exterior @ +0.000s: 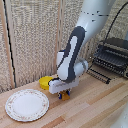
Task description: Please guide your gripper toward the loaf. Carefully hold the bread using your gripper. Position the gripper over the white dish. Gently place the bread on the white dish.
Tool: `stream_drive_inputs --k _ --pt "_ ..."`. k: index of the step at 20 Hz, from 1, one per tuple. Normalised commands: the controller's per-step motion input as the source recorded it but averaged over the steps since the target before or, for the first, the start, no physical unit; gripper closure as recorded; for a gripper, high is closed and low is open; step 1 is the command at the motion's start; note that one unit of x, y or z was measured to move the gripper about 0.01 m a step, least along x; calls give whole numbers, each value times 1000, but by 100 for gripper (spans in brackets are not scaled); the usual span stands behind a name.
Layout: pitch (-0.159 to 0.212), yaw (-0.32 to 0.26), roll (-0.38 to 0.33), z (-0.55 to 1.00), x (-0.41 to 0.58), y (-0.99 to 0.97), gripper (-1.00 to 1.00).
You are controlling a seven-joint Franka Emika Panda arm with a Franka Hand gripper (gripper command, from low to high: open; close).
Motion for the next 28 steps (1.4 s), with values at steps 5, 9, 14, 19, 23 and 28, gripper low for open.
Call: stream_drive_inputs --k 5,9,14,19,23,28 --pt "0 0 15 920 57 136 100" --pt "0 0 0 1000 246 200 100" --pt "5 16 0 943 360 333 100" --pt "97 44 0 571 430 759 100" --pt "105 34 0 339 341 904 100" --pt "128 28 0 74 323 933 100"
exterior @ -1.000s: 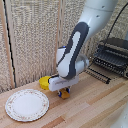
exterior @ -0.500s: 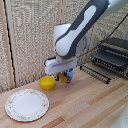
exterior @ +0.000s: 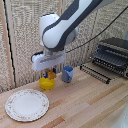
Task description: Please guide your gripper toward the loaf. Carefully hold the bread using your gripper. Position the gripper over the white dish. Gently place the bread on the white dish.
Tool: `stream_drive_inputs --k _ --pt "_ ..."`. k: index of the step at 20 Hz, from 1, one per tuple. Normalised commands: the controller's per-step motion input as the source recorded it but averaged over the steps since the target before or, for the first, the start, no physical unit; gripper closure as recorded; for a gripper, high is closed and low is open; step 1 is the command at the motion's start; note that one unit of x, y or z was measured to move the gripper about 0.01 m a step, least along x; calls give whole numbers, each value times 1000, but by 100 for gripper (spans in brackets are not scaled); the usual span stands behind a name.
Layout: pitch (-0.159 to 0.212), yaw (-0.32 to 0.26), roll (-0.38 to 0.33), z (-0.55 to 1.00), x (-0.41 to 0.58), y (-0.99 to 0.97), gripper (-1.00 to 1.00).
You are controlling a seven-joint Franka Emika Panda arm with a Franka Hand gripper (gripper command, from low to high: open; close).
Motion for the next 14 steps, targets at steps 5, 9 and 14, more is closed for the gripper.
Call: stream_drive_inputs --k 5,9,14 --pt "113 32 -42 -217 313 901 100" --pt "27 8 -50 -478 371 612 100" --pt "-6 0 -23 -443 273 295 100"
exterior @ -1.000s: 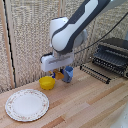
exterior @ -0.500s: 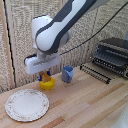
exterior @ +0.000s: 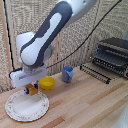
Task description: Please guide your gripper toward the loaf. Carefully hold the bread using your gripper. Position the gripper over the white dish. Gently place the bread on the white dish.
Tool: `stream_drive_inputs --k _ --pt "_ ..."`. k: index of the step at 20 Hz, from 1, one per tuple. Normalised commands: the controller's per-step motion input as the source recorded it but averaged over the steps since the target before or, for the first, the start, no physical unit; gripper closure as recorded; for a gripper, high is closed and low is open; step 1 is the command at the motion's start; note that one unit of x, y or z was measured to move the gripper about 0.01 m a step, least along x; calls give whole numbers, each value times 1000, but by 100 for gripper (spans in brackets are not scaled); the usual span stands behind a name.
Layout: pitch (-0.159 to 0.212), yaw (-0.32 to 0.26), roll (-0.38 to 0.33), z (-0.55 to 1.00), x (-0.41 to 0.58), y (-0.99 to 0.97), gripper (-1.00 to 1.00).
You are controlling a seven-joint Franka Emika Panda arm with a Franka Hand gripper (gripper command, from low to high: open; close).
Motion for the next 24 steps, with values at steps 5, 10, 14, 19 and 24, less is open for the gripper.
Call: stream_drive_inputs --k 5,10,14,19,24 --pt "-6 0 -18 -452 189 193 100" --pt "13 0 -10 -302 9 269 100" --pt "0 0 0 -1 -7 144 -100" --pt "7 6 10 551 19 -31 -100" --pt "30 34 46 984 41 -146 -100"
